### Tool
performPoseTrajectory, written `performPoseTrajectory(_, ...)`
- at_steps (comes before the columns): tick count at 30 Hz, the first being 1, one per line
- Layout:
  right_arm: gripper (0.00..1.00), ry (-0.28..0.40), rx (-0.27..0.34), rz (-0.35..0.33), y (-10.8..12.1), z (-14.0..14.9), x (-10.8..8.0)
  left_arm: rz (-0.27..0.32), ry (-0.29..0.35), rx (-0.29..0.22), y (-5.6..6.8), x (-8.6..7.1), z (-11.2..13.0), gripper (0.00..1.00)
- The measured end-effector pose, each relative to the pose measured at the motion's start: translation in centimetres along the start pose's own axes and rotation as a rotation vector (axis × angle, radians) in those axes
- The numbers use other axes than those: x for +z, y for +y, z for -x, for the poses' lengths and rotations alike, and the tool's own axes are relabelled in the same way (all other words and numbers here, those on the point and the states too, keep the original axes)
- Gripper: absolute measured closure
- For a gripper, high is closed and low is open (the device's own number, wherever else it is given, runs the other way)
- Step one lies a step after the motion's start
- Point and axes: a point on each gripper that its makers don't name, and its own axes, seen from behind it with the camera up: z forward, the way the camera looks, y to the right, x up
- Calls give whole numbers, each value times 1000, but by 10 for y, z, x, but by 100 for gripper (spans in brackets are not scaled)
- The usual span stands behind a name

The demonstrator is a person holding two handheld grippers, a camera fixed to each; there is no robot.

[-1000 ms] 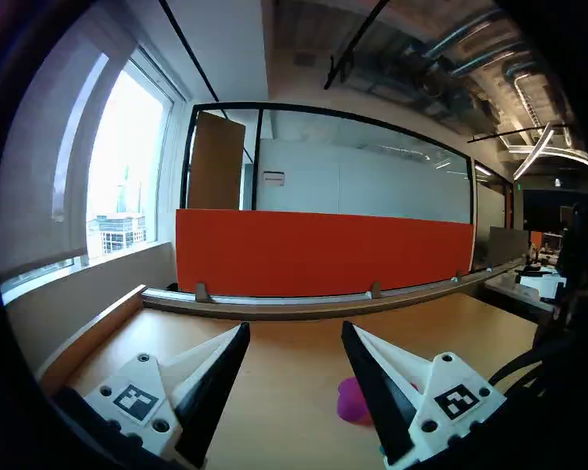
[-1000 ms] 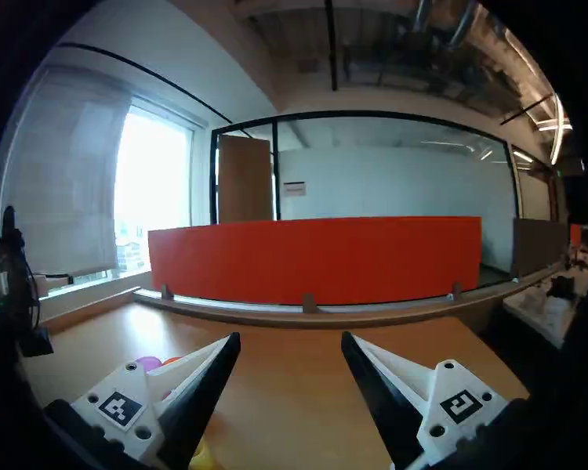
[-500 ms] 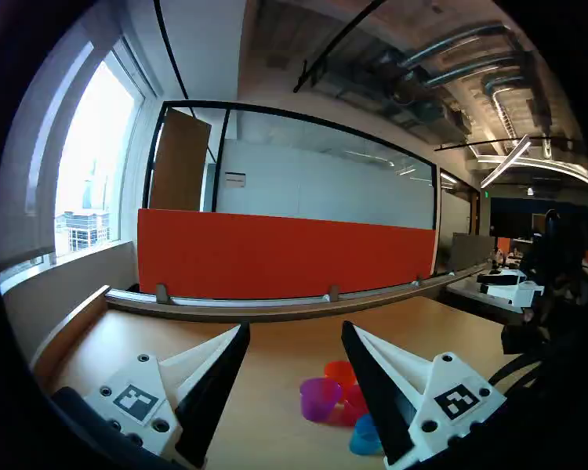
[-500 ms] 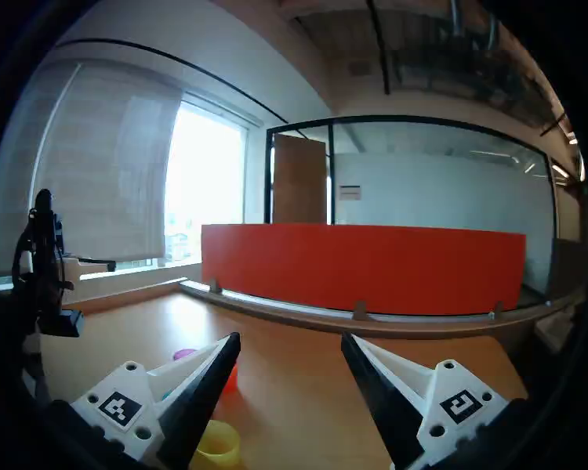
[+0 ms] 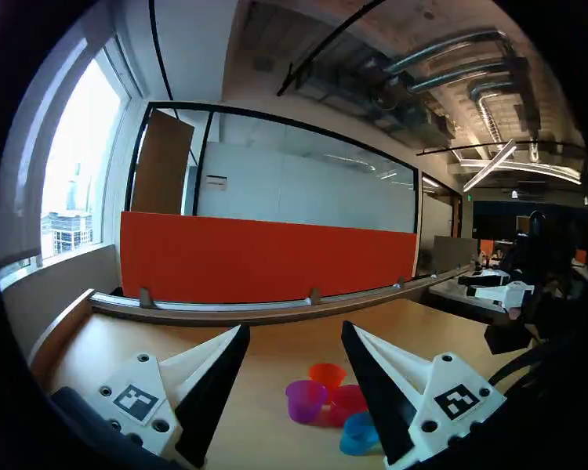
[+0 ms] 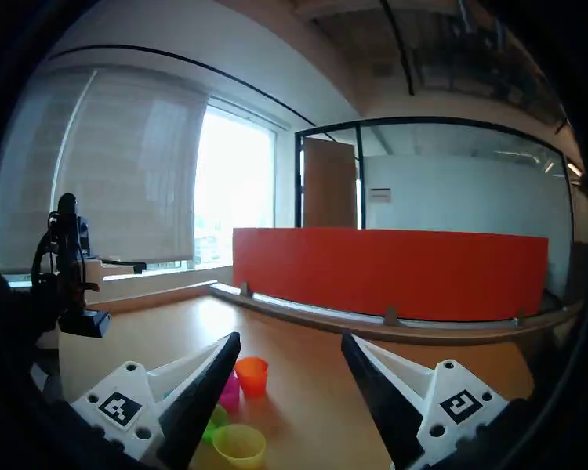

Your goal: Pour water

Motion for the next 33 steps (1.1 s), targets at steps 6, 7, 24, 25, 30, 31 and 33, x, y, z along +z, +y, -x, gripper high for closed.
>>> performPoseTrajectory(6,1,-19,-24,-45,-11,6,0,55,-14,3,9,0,3,14)
performPoseTrajectory(7,1,-22,-30,-53,-13,8,0,63,-17,6,10,0,4,14)
performPoseTrajectory(24,0,-116,-76,-184,-39,32,-5,165,-117,52,21,-2,36,14)
performPoseTrajectory(25,0,-121,-78,-190,-40,33,-6,173,-124,54,22,-2,38,14)
performPoseTrajectory(30,0,-149,-92,-230,-46,38,-9,213,-151,65,28,-2,44,14)
performPoseTrajectory(31,0,-156,-97,-240,-48,40,-9,220,-155,69,29,-2,45,14)
performPoseTrajectory(33,0,-170,-107,-257,-51,42,-10,231,-161,79,31,-2,46,14)
